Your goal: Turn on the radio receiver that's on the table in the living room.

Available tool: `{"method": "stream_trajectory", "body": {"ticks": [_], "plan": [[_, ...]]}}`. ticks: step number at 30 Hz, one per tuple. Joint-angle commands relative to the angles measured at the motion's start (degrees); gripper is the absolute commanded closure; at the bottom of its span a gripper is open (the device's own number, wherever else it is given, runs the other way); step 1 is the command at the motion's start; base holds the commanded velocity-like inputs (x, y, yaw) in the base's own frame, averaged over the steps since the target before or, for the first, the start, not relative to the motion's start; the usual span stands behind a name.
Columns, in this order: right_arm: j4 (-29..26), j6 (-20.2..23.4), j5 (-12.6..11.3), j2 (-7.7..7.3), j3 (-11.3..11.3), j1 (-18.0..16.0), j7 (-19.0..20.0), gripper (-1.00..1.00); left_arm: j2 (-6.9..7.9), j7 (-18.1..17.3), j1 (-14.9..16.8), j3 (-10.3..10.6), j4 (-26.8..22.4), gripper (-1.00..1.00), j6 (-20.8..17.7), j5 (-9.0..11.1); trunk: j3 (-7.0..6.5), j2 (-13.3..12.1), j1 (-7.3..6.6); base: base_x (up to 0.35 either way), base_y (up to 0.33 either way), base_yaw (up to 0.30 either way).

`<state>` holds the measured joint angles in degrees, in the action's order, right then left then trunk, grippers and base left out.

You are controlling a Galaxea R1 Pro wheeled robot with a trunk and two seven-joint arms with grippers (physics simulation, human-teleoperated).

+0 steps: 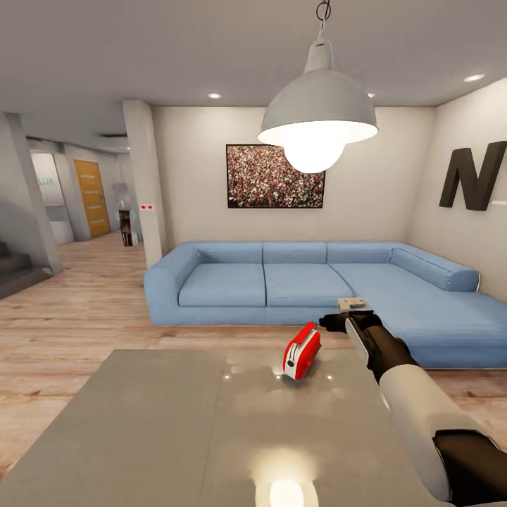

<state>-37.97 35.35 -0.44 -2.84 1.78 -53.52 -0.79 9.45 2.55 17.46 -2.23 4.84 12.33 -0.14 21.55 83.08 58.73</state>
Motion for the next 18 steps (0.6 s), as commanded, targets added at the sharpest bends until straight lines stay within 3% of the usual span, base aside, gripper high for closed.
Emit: {"method": "stream_trajectory", "body": {"ticks": [1,8,13,15,17,18], "plan": [[0.0,0.0,0.0,-0.01,0.0,0.0,0.0,-1.00,-0.02,0.0,-0.8,0.0,0.0,-1.00,0.0,0.0,-0.01,0.0,0.00,0.000,0.000,0.000],[0.0,0.0,0.0,-0.06,0.0,0.0,0.0,-1.00,-0.92,-0.3,-4.1,0.0,-0.1,-1.00,0.2,0.0,-0.01,0.0,0.00,0.000,0.000,0.000],[0.0,0.0,0.0,-0.21,-0.1,0.0,0.0,-1.00,-6.87,-0.5,-4.3,0.0,-0.1,-1.00,0.4,0.1,-0.01,0.0,0.00,0.000,0.000,0.000],[0.0,0.0,0.0,-0.27,-0.2,0.0,0.0,-1.00,-10.08,-0.5,-4.4,0.0,-0.1,-1.00,0.4,0.2,-0.01,0.0,0.00,0.000,0.000,0.000],[0.0,0.0,0.1,-0.31,-0.2,0.0,0.0,-1.00,-14.58,-0.5,-4.4,-0.1,-0.2,-1.00,0.5,0.2,-0.01,0.0,0.00,0.000,0.000,0.000],[0.0,0.0,0.1,-0.31,-0.2,0.0,0.0,-1.00,-15.23,-0.5,-4.4,-0.1,-0.2,-1.00,0.4,0.2,-0.01,0.0,0.00,0.000,0.000,0.000]]}}
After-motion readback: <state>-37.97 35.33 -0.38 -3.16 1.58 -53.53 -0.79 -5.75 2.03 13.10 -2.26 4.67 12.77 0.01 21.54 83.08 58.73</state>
